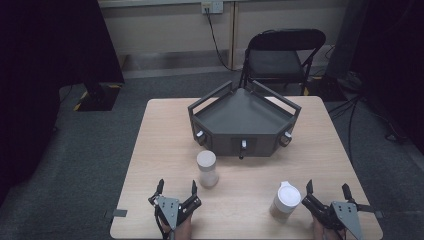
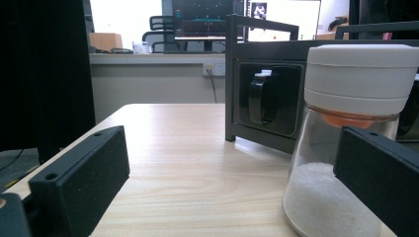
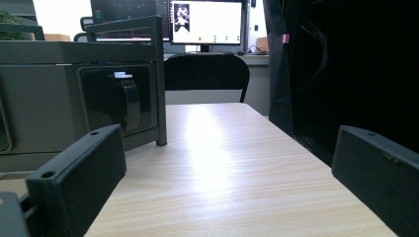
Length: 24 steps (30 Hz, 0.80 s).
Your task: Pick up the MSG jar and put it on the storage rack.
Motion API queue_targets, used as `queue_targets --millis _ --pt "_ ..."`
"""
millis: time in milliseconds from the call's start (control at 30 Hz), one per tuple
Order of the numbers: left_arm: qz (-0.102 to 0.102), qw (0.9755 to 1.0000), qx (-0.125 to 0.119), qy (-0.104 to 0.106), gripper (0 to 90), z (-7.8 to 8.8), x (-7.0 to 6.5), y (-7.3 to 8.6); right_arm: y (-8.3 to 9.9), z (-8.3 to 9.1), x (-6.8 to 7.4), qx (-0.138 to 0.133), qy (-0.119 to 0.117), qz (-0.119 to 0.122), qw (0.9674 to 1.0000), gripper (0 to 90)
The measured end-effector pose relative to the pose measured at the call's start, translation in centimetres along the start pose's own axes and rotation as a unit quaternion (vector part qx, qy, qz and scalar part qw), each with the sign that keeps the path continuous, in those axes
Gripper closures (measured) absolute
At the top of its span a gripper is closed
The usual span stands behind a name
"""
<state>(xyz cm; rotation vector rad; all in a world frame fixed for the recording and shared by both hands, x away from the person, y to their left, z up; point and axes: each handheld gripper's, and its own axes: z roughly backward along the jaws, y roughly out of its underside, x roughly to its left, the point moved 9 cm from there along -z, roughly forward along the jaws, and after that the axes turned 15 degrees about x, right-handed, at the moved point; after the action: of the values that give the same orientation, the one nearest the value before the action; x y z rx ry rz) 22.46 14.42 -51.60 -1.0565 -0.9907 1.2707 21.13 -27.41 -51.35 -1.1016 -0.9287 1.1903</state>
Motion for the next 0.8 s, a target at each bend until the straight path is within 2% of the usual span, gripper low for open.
queue_targets --millis 800 --pt "0.000 1.0000 0.000 -0.001 0.0 0.00 -0.01 -0.01 0.00 0.01 0.06 0.000 0.005 -0.001 1.0000 0.0"
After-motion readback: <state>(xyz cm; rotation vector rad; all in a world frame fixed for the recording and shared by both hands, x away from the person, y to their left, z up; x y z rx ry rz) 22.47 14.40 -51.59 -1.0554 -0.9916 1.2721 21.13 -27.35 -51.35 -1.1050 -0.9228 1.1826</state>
